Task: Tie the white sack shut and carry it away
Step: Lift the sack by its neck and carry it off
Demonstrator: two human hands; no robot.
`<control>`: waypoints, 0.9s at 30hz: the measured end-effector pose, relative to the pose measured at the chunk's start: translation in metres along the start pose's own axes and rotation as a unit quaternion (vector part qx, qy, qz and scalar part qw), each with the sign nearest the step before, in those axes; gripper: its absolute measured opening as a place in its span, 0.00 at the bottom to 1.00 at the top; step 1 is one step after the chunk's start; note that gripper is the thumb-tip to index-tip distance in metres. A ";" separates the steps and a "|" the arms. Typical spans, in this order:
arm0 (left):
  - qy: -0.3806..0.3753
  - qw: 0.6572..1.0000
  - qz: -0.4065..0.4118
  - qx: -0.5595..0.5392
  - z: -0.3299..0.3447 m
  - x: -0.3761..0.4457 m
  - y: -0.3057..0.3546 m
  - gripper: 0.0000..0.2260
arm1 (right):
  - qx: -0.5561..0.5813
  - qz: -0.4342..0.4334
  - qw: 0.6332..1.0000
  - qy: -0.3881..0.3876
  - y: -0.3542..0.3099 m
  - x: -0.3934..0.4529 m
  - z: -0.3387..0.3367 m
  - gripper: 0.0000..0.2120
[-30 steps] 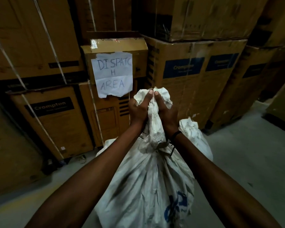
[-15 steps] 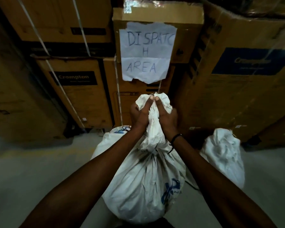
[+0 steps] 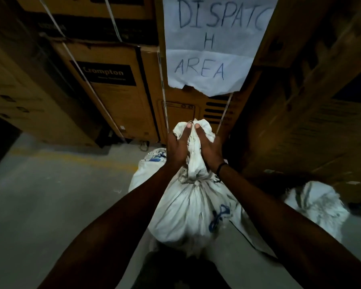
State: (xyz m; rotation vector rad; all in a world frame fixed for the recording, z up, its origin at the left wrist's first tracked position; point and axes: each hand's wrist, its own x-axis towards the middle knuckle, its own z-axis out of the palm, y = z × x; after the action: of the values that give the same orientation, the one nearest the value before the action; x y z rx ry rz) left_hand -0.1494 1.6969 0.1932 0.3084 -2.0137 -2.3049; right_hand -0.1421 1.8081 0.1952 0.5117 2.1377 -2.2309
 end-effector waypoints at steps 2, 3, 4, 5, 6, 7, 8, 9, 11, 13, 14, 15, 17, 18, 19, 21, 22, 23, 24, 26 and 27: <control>-0.007 1.000 -0.013 0.004 0.005 0.013 -0.026 0.12 | -0.009 0.025 1.000 -0.001 0.023 0.019 -0.004 0.17; 0.001 1.000 -0.021 0.007 0.007 0.019 -0.040 0.11 | -0.017 0.039 0.999 0.003 0.037 0.029 -0.005 0.17; 0.012 0.999 -0.031 0.015 0.009 0.025 -0.055 0.11 | -0.023 0.053 0.998 0.010 0.052 0.039 -0.007 0.19; 0.017 0.999 -0.040 0.025 0.011 0.032 -0.071 0.12 | -0.028 0.068 0.997 0.019 0.067 0.049 -0.008 0.22; 0.015 0.998 -0.049 0.030 0.012 0.039 -0.087 0.12 | -0.034 0.082 0.996 0.029 0.083 0.059 -0.010 0.25; 0.009 0.998 -0.059 0.031 0.014 0.045 -0.103 0.12 | -0.041 0.096 0.994 0.036 0.098 0.069 -0.012 0.27; 0.007 0.997 -0.069 0.030 0.015 0.052 -0.119 0.12 | -0.048 0.108 0.992 0.042 0.112 0.078 -0.013 0.28; 0.011 0.997 -0.077 0.028 0.015 0.058 -0.134 0.11 | -0.053 0.118 0.991 0.045 0.126 0.087 -0.013 0.29; 0.022 0.995 -0.084 0.046 0.014 0.071 -0.161 0.09 | -0.060 0.131 0.988 0.050 0.151 0.103 -0.012 0.30; 0.010 0.992 -0.087 0.093 0.012 0.082 -0.185 0.09 | -0.065 0.135 0.987 0.061 0.174 0.117 -0.012 0.29; 0.001 0.991 -0.085 0.106 0.011 0.087 -0.195 0.09 | -0.065 0.136 0.986 0.065 0.183 0.123 -0.013 0.29; -0.006 0.990 -0.086 0.112 0.010 0.091 -0.204 0.09 | -0.064 0.136 0.987 0.065 0.191 0.127 -0.012 0.28; 0.004 0.991 -0.094 0.096 0.010 0.098 -0.218 0.11 | -0.059 0.124 0.989 0.057 0.207 0.135 -0.010 0.23; 0.015 0.992 -0.097 0.075 0.009 0.101 -0.223 0.11 | -0.056 0.119 0.990 0.055 0.213 0.138 -0.008 0.21; 0.022 0.993 -0.096 0.062 0.008 0.104 -0.227 0.12 | -0.051 0.117 0.990 0.053 0.217 0.141 -0.006 0.21; 0.024 0.993 -0.097 0.068 0.003 0.110 -0.234 0.14 | -0.055 0.116 0.991 0.036 0.224 0.144 -0.003 0.25; 0.018 0.993 -0.098 0.070 -0.002 0.111 -0.236 0.14 | -0.060 0.116 0.991 0.021 0.225 0.144 -0.003 0.26; 0.011 0.993 -0.097 0.072 -0.007 0.111 -0.238 0.14 | -0.062 0.117 0.991 0.003 0.225 0.142 -0.004 0.28; 0.004 0.992 -0.097 0.076 -0.012 0.109 -0.238 0.13 | -0.063 0.124 0.990 -0.011 0.225 0.140 -0.004 0.29; -0.002 0.990 -0.116 0.080 -0.024 0.105 -0.238 0.13 | -0.074 0.148 0.985 -0.037 0.226 0.135 -0.006 0.31; -0.010 0.988 -0.130 0.080 -0.031 0.103 -0.239 0.15 | -0.077 0.160 0.983 -0.054 0.226 0.131 -0.006 0.32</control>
State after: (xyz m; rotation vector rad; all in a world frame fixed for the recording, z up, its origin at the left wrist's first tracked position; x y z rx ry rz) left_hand -0.2241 1.6820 -0.0569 0.5925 -2.2974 -2.2958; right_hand -0.2127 1.8272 -0.0555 0.6561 1.9871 -1.8648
